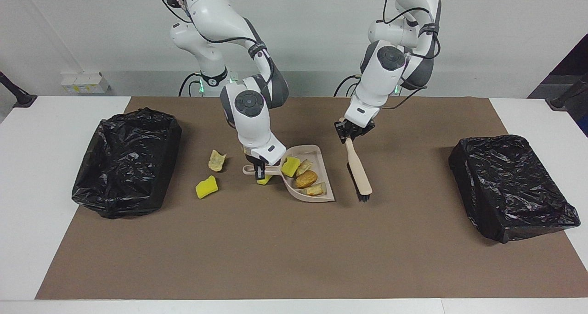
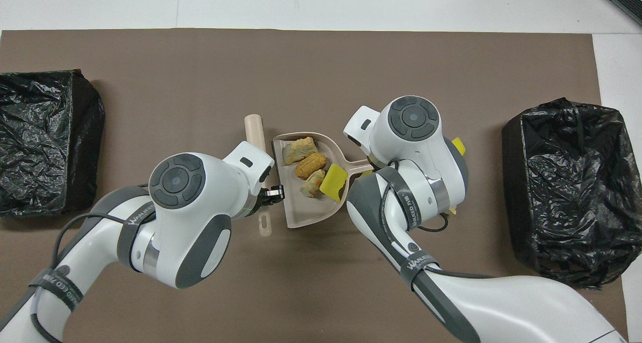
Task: Sweep and dump trash in bin
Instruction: 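Sweep the remaining crust into the dustpan with the left gripper's brush, then carry the loaded dustpan over the bin nearest the right gripper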
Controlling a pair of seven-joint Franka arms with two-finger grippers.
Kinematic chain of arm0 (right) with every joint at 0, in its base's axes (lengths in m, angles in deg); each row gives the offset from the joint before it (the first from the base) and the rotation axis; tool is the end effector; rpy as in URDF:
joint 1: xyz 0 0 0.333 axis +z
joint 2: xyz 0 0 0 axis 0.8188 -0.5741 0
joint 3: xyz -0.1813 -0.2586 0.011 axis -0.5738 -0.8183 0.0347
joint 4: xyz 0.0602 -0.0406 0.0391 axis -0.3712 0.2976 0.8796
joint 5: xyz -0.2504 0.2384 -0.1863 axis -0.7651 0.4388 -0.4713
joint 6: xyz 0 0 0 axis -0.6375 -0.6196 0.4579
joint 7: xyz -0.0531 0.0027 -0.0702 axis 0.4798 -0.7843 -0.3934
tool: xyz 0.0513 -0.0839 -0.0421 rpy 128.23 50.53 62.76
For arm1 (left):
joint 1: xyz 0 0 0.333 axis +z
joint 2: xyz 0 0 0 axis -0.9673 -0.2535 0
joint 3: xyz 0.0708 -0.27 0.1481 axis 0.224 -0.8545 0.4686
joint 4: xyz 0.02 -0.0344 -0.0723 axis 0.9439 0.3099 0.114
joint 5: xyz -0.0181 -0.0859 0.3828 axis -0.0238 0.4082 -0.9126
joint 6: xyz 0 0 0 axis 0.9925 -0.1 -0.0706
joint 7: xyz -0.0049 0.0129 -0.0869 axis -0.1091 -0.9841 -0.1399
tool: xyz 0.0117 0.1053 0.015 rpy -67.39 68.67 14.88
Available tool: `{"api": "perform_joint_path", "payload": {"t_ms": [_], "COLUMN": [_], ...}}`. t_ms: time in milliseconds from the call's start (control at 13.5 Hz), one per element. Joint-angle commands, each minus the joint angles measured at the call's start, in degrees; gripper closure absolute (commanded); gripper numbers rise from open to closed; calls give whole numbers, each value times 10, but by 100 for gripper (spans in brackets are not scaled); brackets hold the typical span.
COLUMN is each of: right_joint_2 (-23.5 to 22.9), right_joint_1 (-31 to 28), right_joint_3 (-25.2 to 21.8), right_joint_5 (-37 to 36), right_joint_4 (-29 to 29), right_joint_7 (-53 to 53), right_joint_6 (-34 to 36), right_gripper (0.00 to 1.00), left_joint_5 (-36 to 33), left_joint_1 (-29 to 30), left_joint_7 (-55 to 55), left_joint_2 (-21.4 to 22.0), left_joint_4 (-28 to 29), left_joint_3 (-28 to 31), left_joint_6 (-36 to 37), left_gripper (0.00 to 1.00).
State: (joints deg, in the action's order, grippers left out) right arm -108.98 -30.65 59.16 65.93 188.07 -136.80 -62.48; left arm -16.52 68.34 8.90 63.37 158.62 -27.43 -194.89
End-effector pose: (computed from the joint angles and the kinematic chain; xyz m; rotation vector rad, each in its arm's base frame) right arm 0.5945 0.2430 0.3510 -2.1065 -2.2759 0.0266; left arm 0.4804 -0.2544 0.4343 2.9925 0.2774 -0.0613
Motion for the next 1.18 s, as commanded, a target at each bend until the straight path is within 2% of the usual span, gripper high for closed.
{"api": "perform_joint_path", "payload": {"t_ms": [0,74,148,369,517,665,812,960,1108], "right_joint_2": [14,17,19,36,44,70,67,66,64], "right_joint_1": [-25,-34,-38,-76,-109,-169,-238,-310,-358], "right_joint_3": [5,5,5,5,4,4,4,4,2], "right_joint_5": [39,49,59,102,150,158,166,174,171], "right_joint_4": [2,2,2,-3,-14,-21,-57,-64,-83], "right_joint_7": [-39,-55,-61,-82,-119,-126,-170,-223,-256], "right_joint_6": [-3,-2,-2,6,35,88,153,180,211], "right_gripper": [100,100,100,100,100,100,100,100,100], "left_joint_5": [-32,-44,-49,-48,-48,-48,-48,-48,-46], "left_joint_1": [48,63,74,86,86,86,86,78,65], "left_joint_7": [1,-6,-29,-73,-90,-92,-92,-86,-78], "left_joint_2": [13,7,3,4,6,9,10,17,34], "left_joint_4": [-31,-61,-73,-69,-66,-61,-58,-34,-9], "left_joint_3": [-6,-6,-6,-6,-6,-6,-6,-7,-10], "left_joint_6": [59,110,130,135,136,135,133,126,119], "left_gripper": [100,100,100,100,100,100,100,100,100]}}
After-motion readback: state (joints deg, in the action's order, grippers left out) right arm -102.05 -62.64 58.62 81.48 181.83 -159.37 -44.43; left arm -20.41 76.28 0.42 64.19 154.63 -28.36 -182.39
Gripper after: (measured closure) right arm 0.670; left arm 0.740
